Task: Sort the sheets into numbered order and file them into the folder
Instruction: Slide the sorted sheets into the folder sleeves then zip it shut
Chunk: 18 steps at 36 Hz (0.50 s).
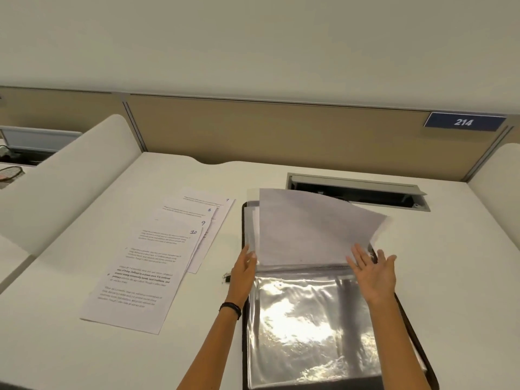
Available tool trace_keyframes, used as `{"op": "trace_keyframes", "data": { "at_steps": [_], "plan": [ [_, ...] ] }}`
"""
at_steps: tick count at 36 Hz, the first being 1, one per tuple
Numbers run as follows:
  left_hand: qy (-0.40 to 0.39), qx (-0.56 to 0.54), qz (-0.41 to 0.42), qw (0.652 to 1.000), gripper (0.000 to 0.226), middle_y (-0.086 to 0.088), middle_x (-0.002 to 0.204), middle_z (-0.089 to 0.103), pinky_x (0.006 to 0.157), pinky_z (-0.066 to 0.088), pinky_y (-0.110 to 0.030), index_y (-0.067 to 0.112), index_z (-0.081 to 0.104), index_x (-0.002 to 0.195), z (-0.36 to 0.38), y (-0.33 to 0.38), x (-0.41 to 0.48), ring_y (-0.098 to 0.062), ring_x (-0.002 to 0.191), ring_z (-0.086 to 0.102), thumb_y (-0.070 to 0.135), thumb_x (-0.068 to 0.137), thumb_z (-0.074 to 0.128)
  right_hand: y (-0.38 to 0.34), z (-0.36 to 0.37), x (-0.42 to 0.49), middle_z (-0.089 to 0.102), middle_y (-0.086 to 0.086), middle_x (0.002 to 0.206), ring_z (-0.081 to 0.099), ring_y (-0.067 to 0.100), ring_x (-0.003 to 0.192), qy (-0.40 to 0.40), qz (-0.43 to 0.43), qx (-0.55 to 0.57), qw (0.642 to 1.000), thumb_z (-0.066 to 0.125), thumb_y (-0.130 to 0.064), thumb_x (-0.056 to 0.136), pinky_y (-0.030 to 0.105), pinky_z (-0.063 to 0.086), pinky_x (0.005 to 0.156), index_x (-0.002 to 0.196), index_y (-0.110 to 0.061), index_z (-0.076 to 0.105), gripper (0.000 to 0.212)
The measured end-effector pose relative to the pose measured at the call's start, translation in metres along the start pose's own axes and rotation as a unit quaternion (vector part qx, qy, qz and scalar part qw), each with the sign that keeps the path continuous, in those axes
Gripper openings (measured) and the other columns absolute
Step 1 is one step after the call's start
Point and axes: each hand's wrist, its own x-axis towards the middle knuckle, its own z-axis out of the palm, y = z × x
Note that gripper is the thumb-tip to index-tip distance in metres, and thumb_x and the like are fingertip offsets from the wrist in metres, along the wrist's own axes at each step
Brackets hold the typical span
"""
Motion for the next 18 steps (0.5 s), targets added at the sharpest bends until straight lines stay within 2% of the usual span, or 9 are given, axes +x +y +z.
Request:
{"op": "trace_keyframes", "data": {
  "at_steps": [3, 5, 7, 9, 11, 15, 18],
  "plan": [
    [-0.036, 0.029, -0.015, 0.999, 0.049, -0.002, 0.146, 0.038, 0.105, 0.029, -0.022, 0.014, 0.028, 0.148, 0.000, -0.006, 0.002, -0.018, 0.137, 0.036, 0.021, 0.102, 0.042, 0.009, 0.007, -0.002, 0.028, 0.018, 0.152, 0.032, 0.030, 0.137, 0.011, 0.018, -0.019, 1.000, 0.033, -0.061, 0.078, 0.046, 0.023, 0.112, 0.151, -0.028, 0.013, 0.083],
    [-0.050, 0.047, -0.025, 0.997, 0.048, -0.003, 0.141, 0.043, 0.102, 0.032, -0.020, 0.013, 0.032, 0.147, -0.001, -0.012, 0.002, -0.018, 0.133, 0.041, 0.022, 0.101, 0.044, 0.017, 0.009, -0.002, 0.025, 0.017, 0.153, 0.024, 0.030, 0.142, 0.018, 0.022, -0.055, 0.998, 0.026, -0.059, 0.090, 0.046, 0.019, 0.114, 0.150, -0.027, 0.016, 0.069],
    [-0.056, 0.055, -0.030, 0.996, 0.044, -0.003, 0.135, 0.047, 0.093, 0.036, -0.013, 0.014, 0.038, 0.143, -0.003, -0.019, 0.004, -0.013, 0.123, 0.045, 0.023, 0.100, 0.046, 0.027, 0.008, 0.001, 0.024, 0.016, 0.154, 0.021, 0.030, 0.143, 0.023, 0.023, -0.091, 0.995, 0.015, -0.053, 0.098, 0.046, 0.019, 0.114, 0.151, -0.024, 0.014, 0.061],
    [-0.056, 0.051, -0.028, 0.997, 0.040, 0.002, 0.129, 0.049, 0.082, 0.038, -0.002, 0.015, 0.044, 0.139, -0.006, -0.024, 0.005, -0.010, 0.119, 0.046, 0.023, 0.100, 0.048, 0.036, 0.007, 0.003, 0.023, 0.016, 0.154, 0.021, 0.031, 0.143, 0.020, 0.022, -0.125, 0.992, 0.014, -0.048, 0.100, 0.046, 0.021, 0.112, 0.152, -0.019, 0.013, 0.059],
    [-0.055, 0.046, -0.027, 0.997, 0.037, 0.005, 0.126, 0.049, 0.075, 0.038, 0.003, 0.015, 0.047, 0.136, -0.009, -0.028, 0.007, -0.010, 0.117, 0.047, 0.020, 0.099, 0.049, 0.046, 0.006, 0.006, 0.025, 0.016, 0.153, 0.023, 0.029, 0.143, 0.013, 0.031, -0.159, 0.987, 0.017, -0.048, 0.100, 0.044, 0.021, 0.114, 0.151, -0.019, 0.015, 0.059],
    [-0.052, 0.059, -0.007, 0.997, 0.034, 0.006, 0.126, 0.052, 0.080, 0.039, 0.002, 0.016, 0.052, 0.133, -0.019, -0.034, 0.012, -0.008, 0.116, 0.048, 0.016, 0.100, 0.047, 0.065, 0.001, 0.012, 0.028, 0.010, 0.153, 0.027, 0.024, 0.141, -0.002, 0.021, -0.253, 0.967, 0.030, -0.031, 0.103, 0.038, 0.025, 0.114, 0.149, -0.016, 0.023, 0.049],
    [-0.013, 0.047, 0.026, 0.998, 0.028, 0.002, 0.116, 0.059, 0.083, 0.048, -0.011, 0.020, 0.059, 0.123, -0.026, -0.037, 0.014, -0.014, 0.101, 0.059, 0.012, 0.098, 0.049, 0.076, 0.004, 0.014, 0.033, 0.003, 0.151, 0.031, 0.019, 0.139, -0.012, 0.001, -0.325, 0.946, 0.041, -0.018, 0.101, 0.034, 0.028, 0.113, 0.145, -0.012, 0.034, 0.045]
  ]
}}
